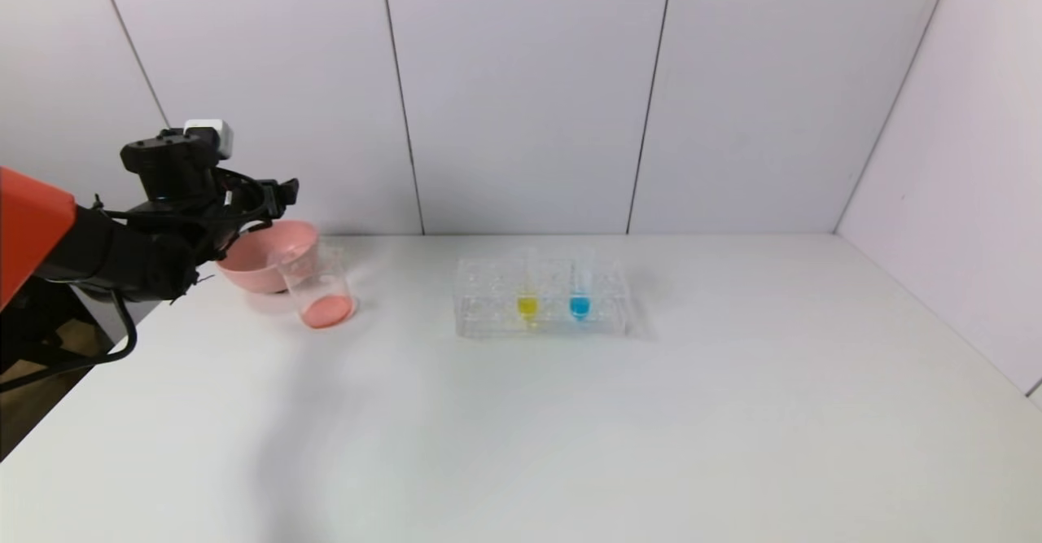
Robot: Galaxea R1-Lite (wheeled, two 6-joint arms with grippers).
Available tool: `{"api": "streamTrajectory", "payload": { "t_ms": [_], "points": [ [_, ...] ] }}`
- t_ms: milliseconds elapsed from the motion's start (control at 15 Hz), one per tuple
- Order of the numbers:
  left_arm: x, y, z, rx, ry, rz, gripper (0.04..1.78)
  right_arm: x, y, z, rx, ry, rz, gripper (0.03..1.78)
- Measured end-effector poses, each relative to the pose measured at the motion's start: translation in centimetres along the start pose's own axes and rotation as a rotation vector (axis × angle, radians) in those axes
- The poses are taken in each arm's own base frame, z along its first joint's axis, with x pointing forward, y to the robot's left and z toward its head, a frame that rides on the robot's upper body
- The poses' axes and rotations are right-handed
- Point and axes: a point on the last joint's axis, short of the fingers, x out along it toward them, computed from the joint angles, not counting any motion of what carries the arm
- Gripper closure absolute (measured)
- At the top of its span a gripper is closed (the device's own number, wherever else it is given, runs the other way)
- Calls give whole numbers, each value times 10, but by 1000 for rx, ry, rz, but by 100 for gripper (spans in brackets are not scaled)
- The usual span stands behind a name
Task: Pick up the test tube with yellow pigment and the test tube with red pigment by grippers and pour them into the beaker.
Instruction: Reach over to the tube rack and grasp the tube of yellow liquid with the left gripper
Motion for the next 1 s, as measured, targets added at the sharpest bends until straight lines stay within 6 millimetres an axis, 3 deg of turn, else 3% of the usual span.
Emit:
{"api": "streamTrajectory", "payload": {
  "t_ms": [267, 600, 1000],
  "points": [
    [-66, 1, 7, 1, 56, -254, 6, 0, 0, 0, 0, 0, 0, 10],
    [-158, 7, 1, -8, 96, -673, 6, 0, 0, 0, 0, 0, 0, 10],
    [-239, -57, -16, 17, 148, -961, 6, 0, 0, 0, 0, 0, 0, 10]
  ]
}}
